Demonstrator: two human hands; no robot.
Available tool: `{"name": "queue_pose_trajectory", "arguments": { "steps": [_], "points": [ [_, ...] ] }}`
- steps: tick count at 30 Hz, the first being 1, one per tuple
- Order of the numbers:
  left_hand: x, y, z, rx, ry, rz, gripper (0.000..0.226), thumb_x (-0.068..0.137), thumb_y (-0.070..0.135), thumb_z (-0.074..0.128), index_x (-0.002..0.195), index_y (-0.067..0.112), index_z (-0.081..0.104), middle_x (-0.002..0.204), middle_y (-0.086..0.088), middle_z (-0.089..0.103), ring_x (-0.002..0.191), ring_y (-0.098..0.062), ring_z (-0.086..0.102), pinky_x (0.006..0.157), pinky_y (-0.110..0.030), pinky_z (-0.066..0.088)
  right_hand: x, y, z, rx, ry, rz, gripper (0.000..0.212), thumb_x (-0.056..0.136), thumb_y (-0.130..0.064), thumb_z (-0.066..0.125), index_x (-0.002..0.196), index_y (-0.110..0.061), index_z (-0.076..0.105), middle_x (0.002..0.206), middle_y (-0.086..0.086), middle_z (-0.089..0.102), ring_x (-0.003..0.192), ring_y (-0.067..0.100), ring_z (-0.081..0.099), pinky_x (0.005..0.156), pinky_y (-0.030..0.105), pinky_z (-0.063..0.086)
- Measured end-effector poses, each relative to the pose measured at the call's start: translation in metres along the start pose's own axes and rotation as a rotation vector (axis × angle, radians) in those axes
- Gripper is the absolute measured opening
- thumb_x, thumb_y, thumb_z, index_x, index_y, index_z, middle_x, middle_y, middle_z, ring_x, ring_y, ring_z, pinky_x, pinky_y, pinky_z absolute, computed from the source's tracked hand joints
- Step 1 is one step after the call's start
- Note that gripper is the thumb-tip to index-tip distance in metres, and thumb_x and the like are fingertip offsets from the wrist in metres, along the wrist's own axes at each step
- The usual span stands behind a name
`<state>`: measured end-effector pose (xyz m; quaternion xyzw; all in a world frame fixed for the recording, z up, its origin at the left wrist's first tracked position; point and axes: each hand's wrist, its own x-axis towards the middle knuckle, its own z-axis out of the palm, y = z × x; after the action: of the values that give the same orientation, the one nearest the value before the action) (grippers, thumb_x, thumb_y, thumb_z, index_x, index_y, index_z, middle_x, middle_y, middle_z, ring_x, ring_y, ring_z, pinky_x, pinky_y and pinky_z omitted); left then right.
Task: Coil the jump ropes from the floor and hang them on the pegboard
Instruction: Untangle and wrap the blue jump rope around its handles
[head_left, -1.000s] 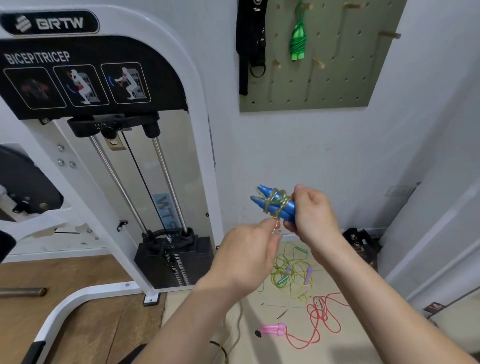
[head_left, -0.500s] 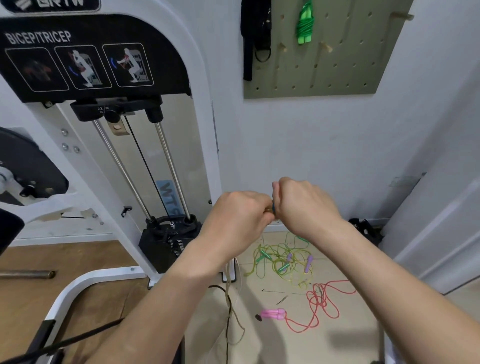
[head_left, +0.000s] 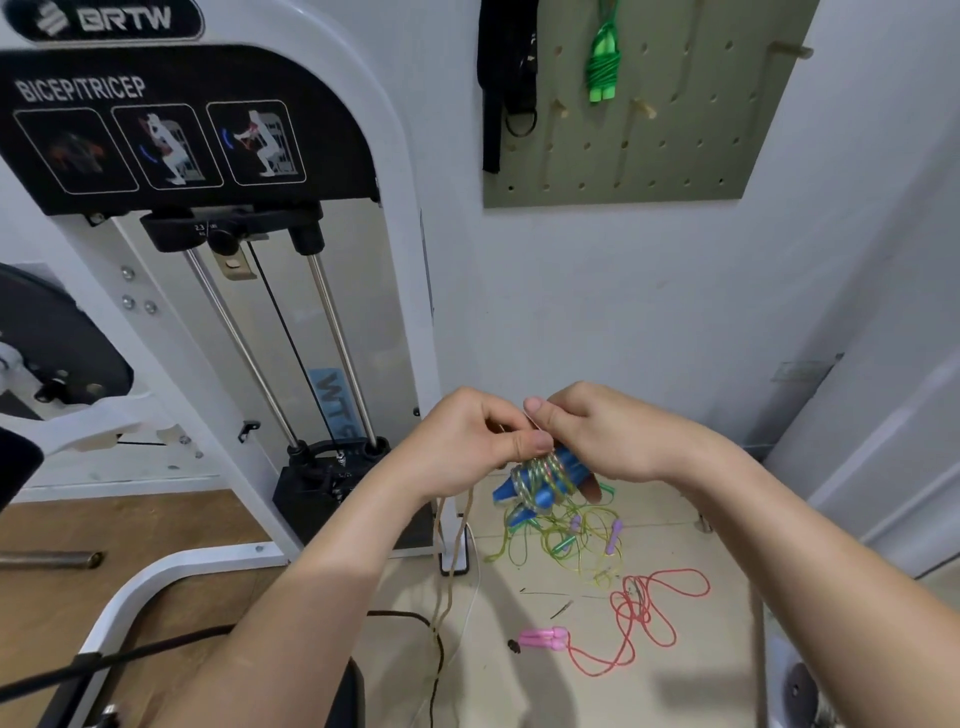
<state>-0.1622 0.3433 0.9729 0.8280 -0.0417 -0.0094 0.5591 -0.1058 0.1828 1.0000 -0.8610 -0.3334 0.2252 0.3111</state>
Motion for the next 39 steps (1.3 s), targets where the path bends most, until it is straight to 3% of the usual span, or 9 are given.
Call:
{"name": "queue_pose_trajectory", "arguments": {
  "steps": [7,13,17,20,22,28,31,36,39],
  "points": [
    [0.002,-0.004,-0.001,-0.333,-0.053,-0.055,0.055,0.075,0.044,0.067,0.089,-0.009,0.068,0.090,-0.036,0.065,0.084,-0.048,0.064,0.081,-0.050,0.051,-0.003,0.000,0.001,0.467,-0.148,-0.072,0.070,0.090,-0.064,0.044,0.086,0.004,0.056,0.046,0.011,0.051,0.041,0.014,0.027,0.042,0.024,0.012],
    [0.006,-0.010,0.008,-0.536,0.044,-0.077,0.013,0.094,0.005,0.053,0.084,0.010,0.059,0.052,0.003,0.038,0.041,-0.005,0.027,0.039,-0.015,0.019,0.004,0.005,0.005,0.972,0.116,0.009,0.043,0.079,-0.050,0.059,0.097,-0.011,0.055,0.048,0.009,0.046,0.031,0.008,0.022,0.036,0.011,0.012],
    [-0.004,-0.061,0.014,-0.071,-0.062,-0.228,0.011,0.094,0.015,0.057,0.092,0.011,0.066,0.056,0.007,0.049,0.046,-0.007,0.043,0.047,-0.021,0.039,0.007,0.002,-0.017,1.329,0.463,-0.062,0.036,0.095,-0.047,0.048,0.089,-0.013,0.057,0.054,0.007,0.044,0.033,0.006,0.022,0.035,0.013,0.012],
    [-0.019,-0.118,0.018,0.473,-0.328,-0.487,0.034,0.099,0.029,0.043,0.082,0.016,0.069,0.074,0.001,0.061,0.073,-0.020,0.062,0.075,-0.030,0.049,0.004,-0.006,-0.043,1.197,0.771,-0.209,0.041,0.098,-0.047,0.045,0.080,-0.013,0.060,0.057,0.007,0.047,0.040,0.010,0.031,0.038,0.019,0.021],
    [-0.028,-0.140,0.020,0.526,-0.286,-0.623,0.050,0.099,0.042,0.038,0.070,0.017,0.069,0.070,0.000,0.059,0.070,-0.021,0.058,0.068,-0.026,0.045,0.004,-0.008,-0.049,1.012,0.909,-0.245,0.042,0.099,-0.045,0.045,0.077,-0.012,0.061,0.059,0.009,0.048,0.045,0.012,0.035,0.041,0.021,0.024],
    [-0.012,-0.109,0.011,-0.325,0.148,-0.573,0.063,0.098,0.053,0.034,0.058,0.012,0.061,0.067,-0.015,0.069,0.063,-0.024,0.063,0.081,-0.038,0.052,0.017,0.015,-0.021,0.458,0.998,-0.296,0.027,0.091,-0.048,0.050,0.074,-0.032,0.063,0.058,-0.012,0.055,0.055,0.004,0.047,0.053,0.021,0.035],
    [0.001,-0.065,-0.001,-0.924,0.237,-0.453,0.053,0.098,0.051,0.036,0.061,0.014,0.045,0.048,-0.004,0.042,0.039,-0.016,0.038,0.046,-0.024,0.046,0.023,0.034,0.000,0.193,0.848,-0.185,0.027,0.092,-0.051,0.052,0.082,-0.031,0.066,0.060,-0.014,0.058,0.060,0.008,0.053,0.060,0.031,0.042],
    [0.011,0.006,-0.025,-1.271,0.042,-0.185,0.039,0.096,0.047,0.035,0.074,0.017,0.047,0.056,0.004,0.033,0.044,-0.004,0.015,0.029,-0.011,0.017,0.026,0.053,0.037,-0.005,0.681,0.037,0.045,0.092,-0.057,0.046,0.080,-0.019,0.066,0.058,0.000,0.055,0.059,0.021,0.052,0.055,0.035,0.040],
    [0.014,0.033,-0.039,-1.134,0.055,-0.085,0.047,0.095,0.053,0.034,0.074,0.015,0.054,0.058,0.003,0.035,0.043,-0.003,0.015,0.030,-0.013,0.012,0.025,0.061,0.041,0.112,0.672,0.139,0.049,0.093,-0.056,0.047,0.073,-0.016,0.066,0.060,0.007,0.061,0.061,0.026,0.057,0.060,0.038,0.045]
  ]
}}
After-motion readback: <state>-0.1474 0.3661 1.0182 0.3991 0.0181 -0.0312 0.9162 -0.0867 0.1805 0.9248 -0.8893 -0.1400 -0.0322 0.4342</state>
